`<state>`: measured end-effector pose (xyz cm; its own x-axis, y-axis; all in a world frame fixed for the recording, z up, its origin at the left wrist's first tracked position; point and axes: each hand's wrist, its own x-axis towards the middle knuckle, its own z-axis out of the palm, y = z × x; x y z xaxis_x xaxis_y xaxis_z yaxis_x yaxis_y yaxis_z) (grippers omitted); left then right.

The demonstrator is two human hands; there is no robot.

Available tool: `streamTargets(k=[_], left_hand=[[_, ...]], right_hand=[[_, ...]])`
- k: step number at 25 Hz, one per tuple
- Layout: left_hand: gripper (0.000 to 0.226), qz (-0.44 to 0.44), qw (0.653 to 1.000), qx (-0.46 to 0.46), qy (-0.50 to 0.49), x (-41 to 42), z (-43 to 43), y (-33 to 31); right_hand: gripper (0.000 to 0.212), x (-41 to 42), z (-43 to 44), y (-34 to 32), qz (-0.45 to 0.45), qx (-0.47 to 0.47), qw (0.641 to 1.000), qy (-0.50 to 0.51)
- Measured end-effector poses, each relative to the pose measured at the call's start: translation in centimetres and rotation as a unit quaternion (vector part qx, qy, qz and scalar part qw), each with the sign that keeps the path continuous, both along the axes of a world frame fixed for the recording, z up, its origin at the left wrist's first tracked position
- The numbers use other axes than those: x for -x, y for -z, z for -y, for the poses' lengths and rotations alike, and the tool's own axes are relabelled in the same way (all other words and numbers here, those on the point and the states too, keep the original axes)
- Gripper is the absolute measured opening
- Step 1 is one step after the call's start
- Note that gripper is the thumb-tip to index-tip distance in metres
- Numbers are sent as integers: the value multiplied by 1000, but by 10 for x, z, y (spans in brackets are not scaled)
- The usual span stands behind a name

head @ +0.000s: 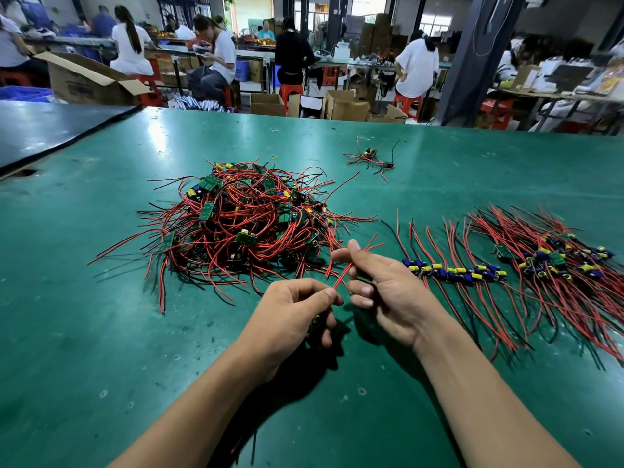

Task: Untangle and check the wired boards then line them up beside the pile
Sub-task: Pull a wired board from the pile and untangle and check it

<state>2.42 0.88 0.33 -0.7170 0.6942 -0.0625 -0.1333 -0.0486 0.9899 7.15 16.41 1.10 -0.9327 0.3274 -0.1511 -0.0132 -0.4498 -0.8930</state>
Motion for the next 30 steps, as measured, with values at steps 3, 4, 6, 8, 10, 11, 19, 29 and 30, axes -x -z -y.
streamTargets(k=[3,4,6,8,10,11,19,29,30], left_hand=[[19,24,1000,-12,-1,0,0,-1],[19,30,999,-13,2,-1,0,-1],[20,32,999,-11,12,0,0,-2],[21,23,1000,-4,20,0,0,-2],[21,11,1000,2,26,0,0,-2],[22,3,1000,6,30,-1,0,-1],[20,-37,998,22,49,-3,-1,-4],[22,-49,997,29,51,-4,0,-5],[22,-50,997,29,50,-4,0,-5]], right_hand=[[27,0,4,2,4,-28,999,-19],[29,0,5,3,10,-45,999,-5],[33,2,4,5,21,-76,996,35],[35,3,2,6,20,-84,993,82],[36,3,-2,6,14,-81,987,136],[36,3,-3,6,9,-81,984,158],[45,4,-3,-3,57,45,979,193],[46,0,-5,-9,45,231,963,132],[44,0,-5,-9,34,255,958,124]])
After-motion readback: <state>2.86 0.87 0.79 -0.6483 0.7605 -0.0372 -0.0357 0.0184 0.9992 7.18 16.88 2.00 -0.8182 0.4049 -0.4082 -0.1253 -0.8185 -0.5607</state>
